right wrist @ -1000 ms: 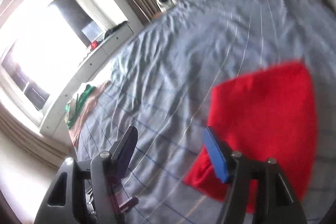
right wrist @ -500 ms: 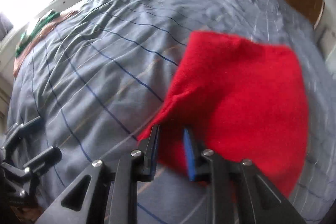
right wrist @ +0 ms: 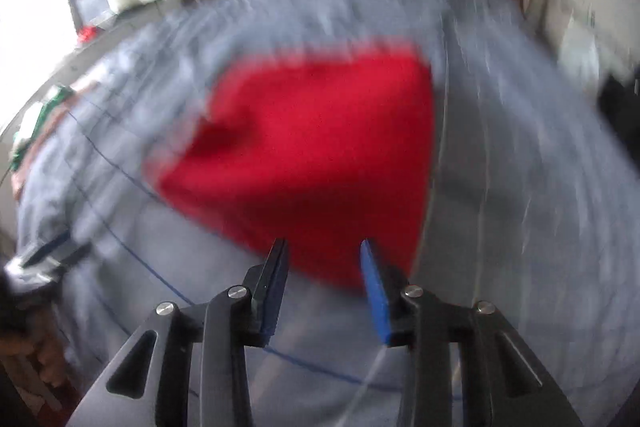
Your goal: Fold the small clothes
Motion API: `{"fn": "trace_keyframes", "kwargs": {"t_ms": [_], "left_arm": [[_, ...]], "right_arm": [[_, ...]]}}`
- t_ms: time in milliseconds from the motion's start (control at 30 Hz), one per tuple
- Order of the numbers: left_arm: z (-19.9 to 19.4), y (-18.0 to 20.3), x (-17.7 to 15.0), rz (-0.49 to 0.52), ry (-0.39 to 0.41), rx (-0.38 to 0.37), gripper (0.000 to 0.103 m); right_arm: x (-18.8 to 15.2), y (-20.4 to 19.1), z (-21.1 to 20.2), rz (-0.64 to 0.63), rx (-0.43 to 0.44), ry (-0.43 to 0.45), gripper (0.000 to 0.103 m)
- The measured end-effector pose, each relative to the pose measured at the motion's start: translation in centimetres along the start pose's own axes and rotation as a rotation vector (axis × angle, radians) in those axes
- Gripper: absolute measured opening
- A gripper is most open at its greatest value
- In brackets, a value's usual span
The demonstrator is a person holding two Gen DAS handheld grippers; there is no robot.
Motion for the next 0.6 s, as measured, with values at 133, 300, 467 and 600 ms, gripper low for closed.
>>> {"fn": "trace_keyframes", "kwargs": {"t_ms": [133,300,467,600], "left_arm": [[-0.3,0.2,-0.4,0.033,-0.002,0.021,0.098],[-0.1,0.5,-0.5,0.060,-0.005,0.065,0.099],[0.0,0.9,-0.8,0.107,0.002,0.122,0.100],[0.0,1.0,-0.9,0.129,0.010,0.149,0.100]], "right_arm": [[-0.8,-1.9,-2.8,-0.065,-0.012,0.064,0.043],[-2.0,-2.9,-6.8,-0.125,-0.080,0.174,0.079],[-2.1,-1.8,-8.0,-0.133,-0.173,0.196,0.079],[-2.0,0.1,-8.6,-0.112,-0.196,0.210,0.079]]}}
Point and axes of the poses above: each gripper's, at about its wrist camera, not at the fingertips, and z roughly the way its jaws point, y to its right, x to its top, the point moved 9 cm from there along z, roughly the way its jaws point, and after that the axes turned 14 degrees about z, right-handed, at the moved point
